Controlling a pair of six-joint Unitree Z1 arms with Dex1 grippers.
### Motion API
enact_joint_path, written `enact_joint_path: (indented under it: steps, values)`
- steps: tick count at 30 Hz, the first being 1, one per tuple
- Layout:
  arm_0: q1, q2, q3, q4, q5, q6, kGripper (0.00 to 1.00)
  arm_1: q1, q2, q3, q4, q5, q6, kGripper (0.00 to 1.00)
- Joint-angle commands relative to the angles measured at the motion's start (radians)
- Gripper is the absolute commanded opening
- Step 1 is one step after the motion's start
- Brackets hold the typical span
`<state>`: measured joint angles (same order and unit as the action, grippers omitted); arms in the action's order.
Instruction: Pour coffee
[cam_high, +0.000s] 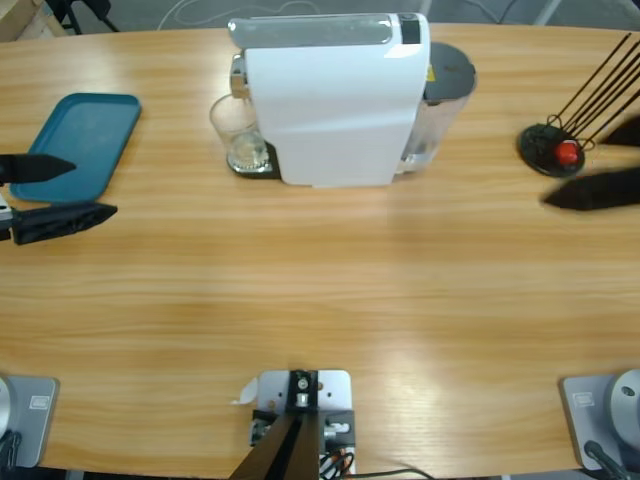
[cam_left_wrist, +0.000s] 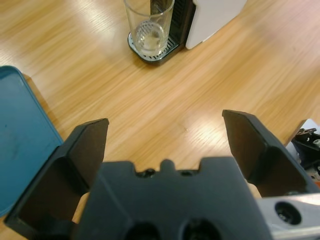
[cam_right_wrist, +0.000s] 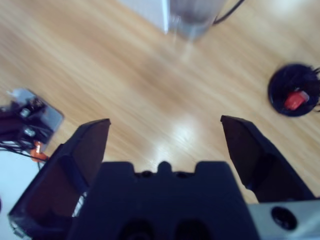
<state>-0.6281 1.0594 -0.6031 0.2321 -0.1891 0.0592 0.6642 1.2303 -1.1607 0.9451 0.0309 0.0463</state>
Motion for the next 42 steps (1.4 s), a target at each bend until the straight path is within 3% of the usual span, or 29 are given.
enact_joint_path:
  steps: [1,5,10,12,15,18,23,25,30,33,42]
  values:
    - [-0.007,-0.132,0.035,0.01,0.006,-0.003,1.0,0.006,-0.175,0.246,-0.154,-0.014,0.009,1.0]
    - [-0.007,-0.141,-0.01,0.066,0.001,-0.01,1.0,0.006,-0.211,0.289,-0.251,-0.073,0.024,1.0]
    - [-0.008,-0.142,-0.015,0.082,-0.032,-0.029,1.0,0.006,-0.242,0.425,-0.506,-0.074,0.11,1.0]
    - [-0.008,-0.145,-0.01,0.082,-0.032,-0.029,1.0,0.009,-0.244,0.449,-0.539,-0.088,0.108,1.0]
    - [-0.009,-0.138,-0.007,0.089,-0.032,-0.029,1.0,0.023,-0.208,0.47,-0.552,-0.087,-0.014,1.0]
    - [-0.009,-0.155,-0.018,0.115,-0.031,-0.029,1.0,0.029,-0.262,0.522,-0.607,-0.101,-0.034,1.0]
    - [-0.009,-0.207,-0.031,0.13,-0.026,-0.031,1.0,0.055,-0.195,0.479,-0.584,-0.208,0.033,1.0]
    - [-0.009,-0.213,-0.048,0.142,-0.025,-0.049,1.0,0.098,-0.238,0.513,-0.659,-0.252,0.025,1.0]
    - [-0.009,-0.2,-0.086,0.208,0.005,-0.052,1.0,0.106,-0.275,0.542,-0.664,-0.361,-0.011,1.0]
    - [-0.009,-0.225,-0.083,0.213,0.004,-0.058,1.0,0.106,-0.27,0.503,-0.626,-0.36,0.047,1.0]
    - [-0.019,-0.243,-0.051,0.181,0.021,-0.067,1.0,0.106,-0.279,0.427,-0.533,-0.265,0.007,1.0]
